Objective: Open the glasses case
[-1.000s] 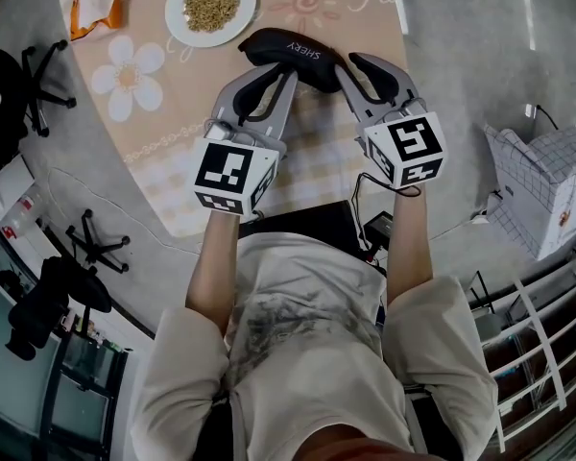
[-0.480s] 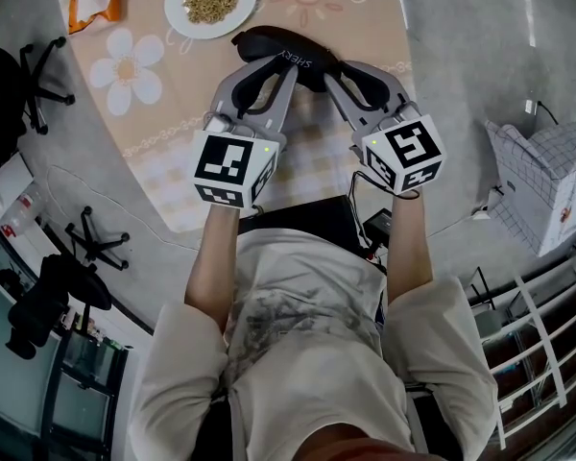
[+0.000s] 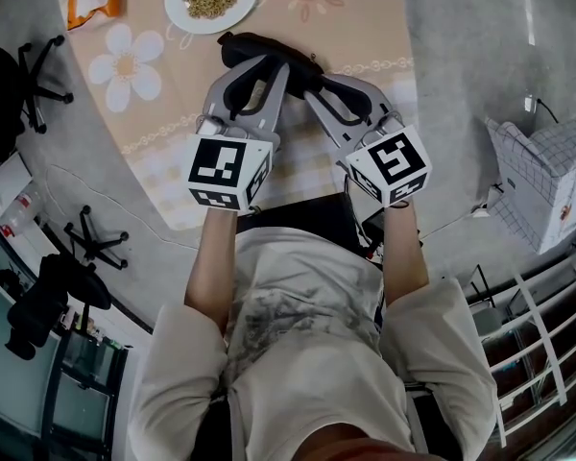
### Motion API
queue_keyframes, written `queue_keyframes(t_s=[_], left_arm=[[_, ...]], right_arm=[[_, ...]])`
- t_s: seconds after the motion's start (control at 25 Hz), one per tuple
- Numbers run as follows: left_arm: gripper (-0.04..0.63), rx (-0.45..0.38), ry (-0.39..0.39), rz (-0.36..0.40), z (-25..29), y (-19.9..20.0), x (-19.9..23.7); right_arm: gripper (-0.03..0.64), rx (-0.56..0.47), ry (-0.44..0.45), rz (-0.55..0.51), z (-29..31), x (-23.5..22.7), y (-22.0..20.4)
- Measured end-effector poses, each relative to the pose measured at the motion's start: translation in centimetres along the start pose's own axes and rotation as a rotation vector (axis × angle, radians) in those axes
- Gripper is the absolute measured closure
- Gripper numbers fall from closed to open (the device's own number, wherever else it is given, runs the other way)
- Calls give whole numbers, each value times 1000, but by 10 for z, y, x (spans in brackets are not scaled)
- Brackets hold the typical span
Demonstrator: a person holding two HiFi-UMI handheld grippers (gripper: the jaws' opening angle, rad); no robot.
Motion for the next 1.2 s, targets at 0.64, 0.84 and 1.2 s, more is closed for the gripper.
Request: queue_keyframes(t_s=[0.64,0.84,1.2], left_arm=[[584,30,87,-48,-16,-16,21],[584,33,96,-53,-21,-19,21],[580,34,143,-67,-33,-25,26]], right_arm=[[523,23,47,-35,1,19,2],[520,51,43,-35,4,3,0],[512,130,182,-41,15,24,-9]])
Point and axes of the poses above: the fingertips, and each gripper's own axes: z forward along the fingers, x to its left, y out of its top, the point moved 7 cm from there along -z, backward along the fingers, and after that the axes turned 6 degrees about x, right-handed, at the moved point
